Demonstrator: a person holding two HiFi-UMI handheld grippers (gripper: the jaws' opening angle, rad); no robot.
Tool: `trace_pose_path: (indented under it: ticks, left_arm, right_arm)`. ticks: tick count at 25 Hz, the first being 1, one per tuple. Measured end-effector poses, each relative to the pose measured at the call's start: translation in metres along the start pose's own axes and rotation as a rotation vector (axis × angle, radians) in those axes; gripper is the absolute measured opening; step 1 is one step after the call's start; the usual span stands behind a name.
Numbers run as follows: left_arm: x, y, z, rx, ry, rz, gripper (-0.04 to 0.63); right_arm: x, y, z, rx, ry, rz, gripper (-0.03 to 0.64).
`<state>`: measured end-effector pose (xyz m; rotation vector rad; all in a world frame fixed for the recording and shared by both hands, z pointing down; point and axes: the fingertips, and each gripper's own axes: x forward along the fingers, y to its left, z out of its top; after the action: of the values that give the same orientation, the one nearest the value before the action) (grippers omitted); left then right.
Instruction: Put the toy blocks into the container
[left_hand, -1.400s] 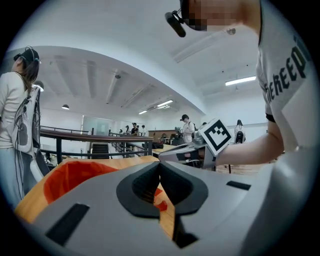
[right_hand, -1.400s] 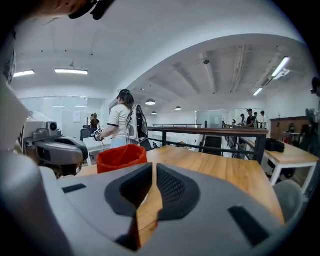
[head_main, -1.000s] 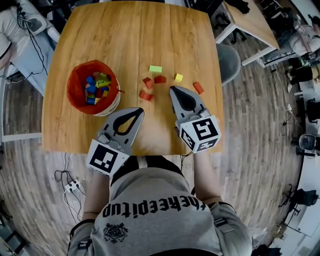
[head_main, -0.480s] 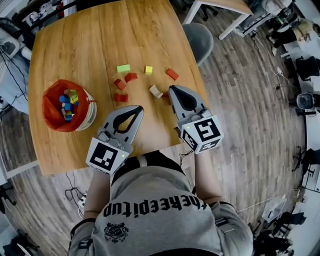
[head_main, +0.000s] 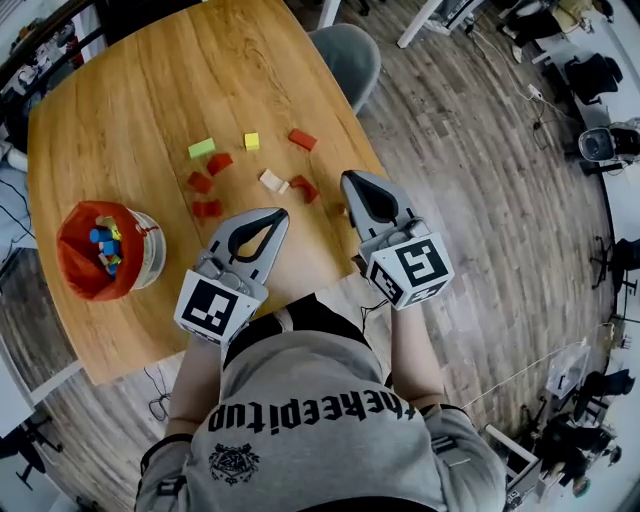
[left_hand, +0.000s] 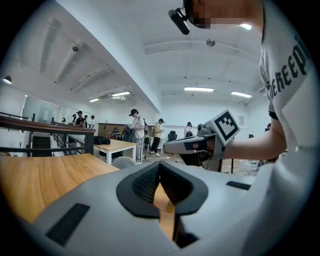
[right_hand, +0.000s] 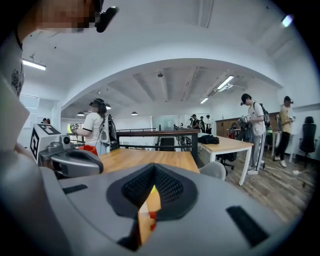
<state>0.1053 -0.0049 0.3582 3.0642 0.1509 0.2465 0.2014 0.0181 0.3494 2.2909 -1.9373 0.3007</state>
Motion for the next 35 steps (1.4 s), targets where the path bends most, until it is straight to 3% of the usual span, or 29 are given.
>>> trace_pose_path:
  ticks: [6, 17, 22, 25, 35]
  left_arm:
    - [0.038, -0.016, -0.015, 0.012, 0.04, -0.112, 0.015]
    - [0.106, -0.049, -0.077, 0.061, 0.213, -0.304, 0.015]
    - [0.129, -0.054, -0.107, 0.072, 0.283, -0.355, 0.02]
    - [0.141, -0.06, -0.13, 0.073, 0.352, -0.399, 0.127]
    - [0.17, -0.069, -0.186, 0.154, 0.476, -0.451, 0.206]
  right_arm:
    - [-0.023, -0.03, -0.011, 0.045, 0.008, -0.081, 0.011]
    - [-0.058, -0.066, -0.045, 0.12, 0.047, -0.191, 0.011]
    - [-0.069, -0.073, -0.06, 0.151, 0.067, -0.229, 0.011]
    - [-0.077, -0.08, -0.068, 0.173, 0.071, -0.263, 0.011]
    - [-0.106, -0.092, -0.089, 0.233, 0.091, -0.343, 0.011]
